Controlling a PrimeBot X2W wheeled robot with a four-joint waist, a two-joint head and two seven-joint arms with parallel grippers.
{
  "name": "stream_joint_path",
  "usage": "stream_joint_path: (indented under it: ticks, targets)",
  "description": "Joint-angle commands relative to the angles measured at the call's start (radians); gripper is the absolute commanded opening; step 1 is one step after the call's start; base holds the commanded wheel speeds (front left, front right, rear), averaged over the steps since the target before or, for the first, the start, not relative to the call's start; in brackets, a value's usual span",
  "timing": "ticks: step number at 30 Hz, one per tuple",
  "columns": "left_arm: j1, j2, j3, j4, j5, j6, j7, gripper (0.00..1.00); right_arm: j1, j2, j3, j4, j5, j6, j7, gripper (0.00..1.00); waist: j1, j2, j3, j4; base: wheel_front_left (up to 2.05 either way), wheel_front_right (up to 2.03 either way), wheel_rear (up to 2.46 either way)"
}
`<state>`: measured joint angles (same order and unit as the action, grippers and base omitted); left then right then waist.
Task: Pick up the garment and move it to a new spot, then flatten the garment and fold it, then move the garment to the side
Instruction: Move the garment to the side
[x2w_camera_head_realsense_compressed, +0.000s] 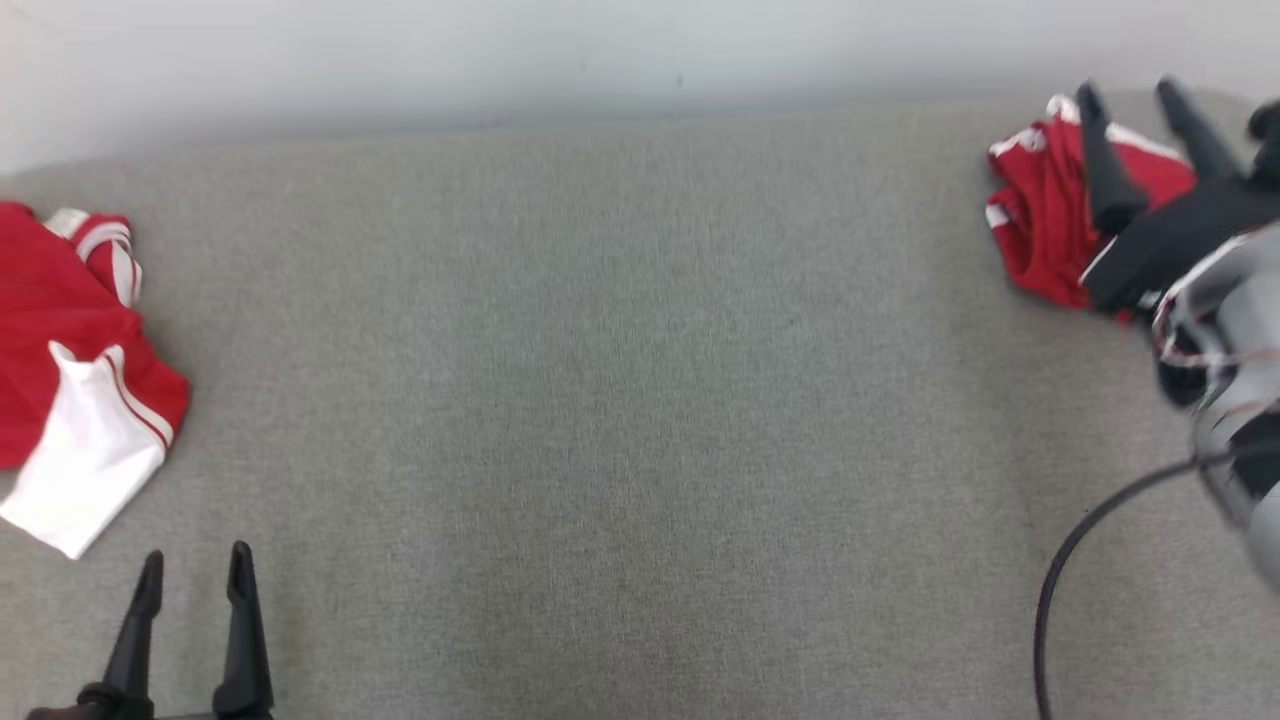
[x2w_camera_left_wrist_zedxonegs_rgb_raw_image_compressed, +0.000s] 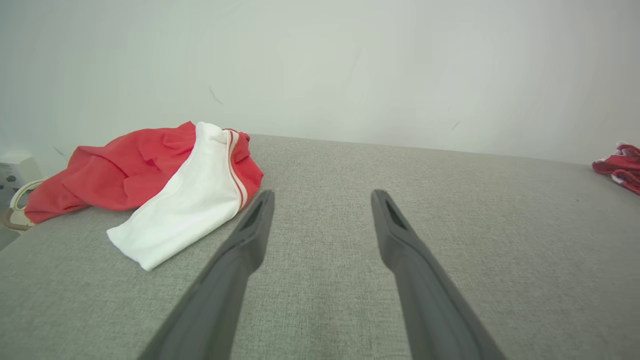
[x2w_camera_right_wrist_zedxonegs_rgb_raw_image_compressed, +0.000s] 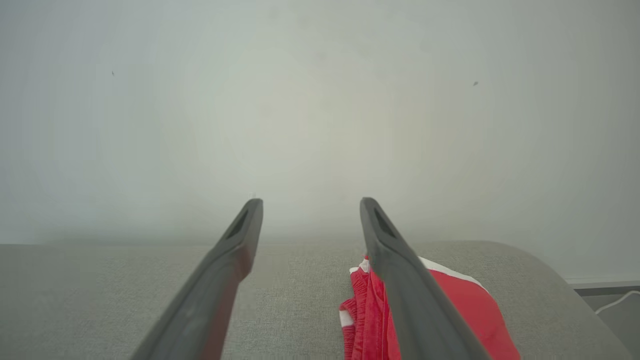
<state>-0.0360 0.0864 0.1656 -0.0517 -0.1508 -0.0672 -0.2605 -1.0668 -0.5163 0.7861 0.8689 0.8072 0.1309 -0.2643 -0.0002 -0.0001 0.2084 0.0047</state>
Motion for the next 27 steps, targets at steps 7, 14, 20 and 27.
stream_joint_path:
  ticks: [7, 14, 20, 27]
  targets:
    - [0.035, -0.016, -0.026, 0.025, 0.001, 0.0, -0.003, 1.0, 0.268, 0.097, -0.236, -0.144, -0.167, 0.0, -0.002, 1.0, 0.0002, 0.0001, -0.12, 0.007, 0.0, 0.0, 0.0]
    - [0.045, -0.023, -0.037, 0.044, -0.001, -0.005, -0.003, 1.0, 0.435, 0.164, -0.343, -0.26, -0.27, 0.0, -0.002, 1.0, 0.0002, 0.0001, -0.168, 0.012, 0.0, 0.0, 0.0]
    - [0.06, -0.027, -0.047, 0.058, -0.005, -0.004, -0.003, 1.0, 0.597, 0.231, -0.437, -0.387, -0.373, 0.0, -0.002, 1.0, 0.0002, 0.0001, -0.199, 0.016, 0.0, 0.0, 0.0]
    - [0.066, -0.03, -0.048, 0.062, -0.007, -0.005, -0.003, 1.0, 0.719, 0.306, -0.476, -0.503, -0.502, 0.0, -0.002, 1.0, 0.0002, 0.0001, -0.211, 0.013, 0.0, 0.0, 0.0]
